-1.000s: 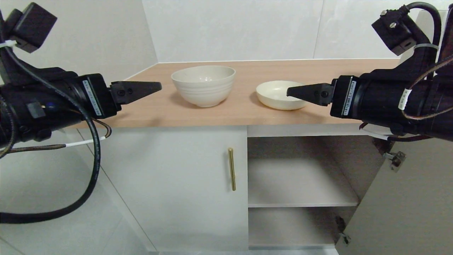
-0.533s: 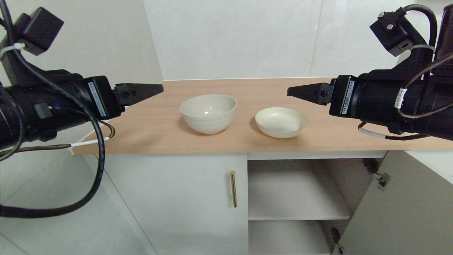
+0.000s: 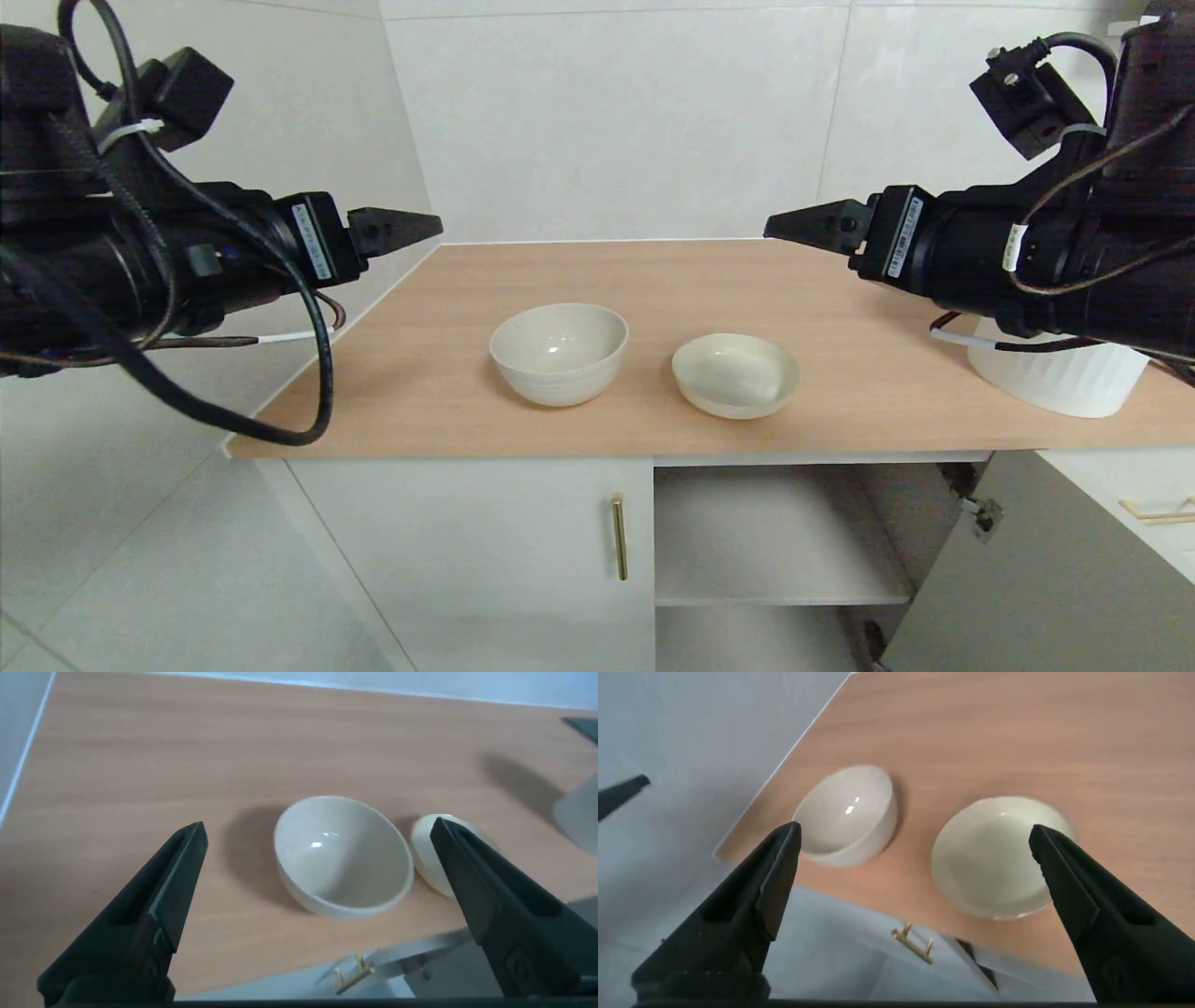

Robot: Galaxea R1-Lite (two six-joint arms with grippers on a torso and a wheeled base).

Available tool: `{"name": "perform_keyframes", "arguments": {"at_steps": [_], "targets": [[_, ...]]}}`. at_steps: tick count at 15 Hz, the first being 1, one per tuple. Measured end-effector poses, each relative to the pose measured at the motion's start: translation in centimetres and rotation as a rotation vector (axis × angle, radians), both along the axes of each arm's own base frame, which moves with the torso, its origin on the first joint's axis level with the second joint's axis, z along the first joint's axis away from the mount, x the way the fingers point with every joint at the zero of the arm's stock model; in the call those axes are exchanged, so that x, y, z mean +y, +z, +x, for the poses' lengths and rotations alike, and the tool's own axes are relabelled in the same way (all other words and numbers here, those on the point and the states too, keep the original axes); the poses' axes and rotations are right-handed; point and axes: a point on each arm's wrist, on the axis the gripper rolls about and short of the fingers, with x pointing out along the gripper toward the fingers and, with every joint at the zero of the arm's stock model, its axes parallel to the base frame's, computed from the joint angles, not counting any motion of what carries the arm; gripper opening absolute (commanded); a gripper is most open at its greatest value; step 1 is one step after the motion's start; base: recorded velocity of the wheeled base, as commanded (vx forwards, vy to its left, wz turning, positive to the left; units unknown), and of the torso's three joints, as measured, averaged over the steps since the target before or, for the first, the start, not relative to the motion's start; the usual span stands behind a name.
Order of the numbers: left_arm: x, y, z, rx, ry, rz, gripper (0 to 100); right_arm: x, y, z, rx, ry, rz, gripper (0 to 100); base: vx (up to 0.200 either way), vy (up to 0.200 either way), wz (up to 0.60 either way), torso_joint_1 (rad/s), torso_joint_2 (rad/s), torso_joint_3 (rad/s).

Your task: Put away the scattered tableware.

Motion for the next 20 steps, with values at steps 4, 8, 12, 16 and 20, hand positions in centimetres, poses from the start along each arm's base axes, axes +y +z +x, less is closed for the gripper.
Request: {"name": "perform_keyframes", "arguments": {"at_steps": [4,8,12,16,20], "targets": [[-0.5,-1.1,2.8,0.117,0.080,0.022,100,-1.3,-1.5,2.0,0.163,-0.072,-0.101,100,0.000,0.000,0.00,0.007,-0.01,-0.009],[-0.9,-1.5,4.5,0.331,0.129,0.022,100,-1.2,-1.7,4.3,0.261,-0.120,-0.156,100,0.000,0.000,0.00,0.000,0.00,0.000],[-2.7,-3.5,7.5,0.395,0.261,0.026,100,-0.6,-2.9,5.9,0.283,-0.166,-0.185,100,0.000,0.000,0.00,0.000,0.00,0.000],[-6.1,-6.2,10.1,0.431,0.317,0.035,100,-0.4,-3.4,6.4,0.296,-0.170,-0.192,100,0.000,0.000,0.00,0.000,0.00,0.000],[-7.0,-7.5,11.1,0.455,0.309,0.051,100,-0.3,-3.5,6.5,0.298,-0.171,-0.193,100,0.000,0.000,0.00,0.000,0.00,0.000]]}}
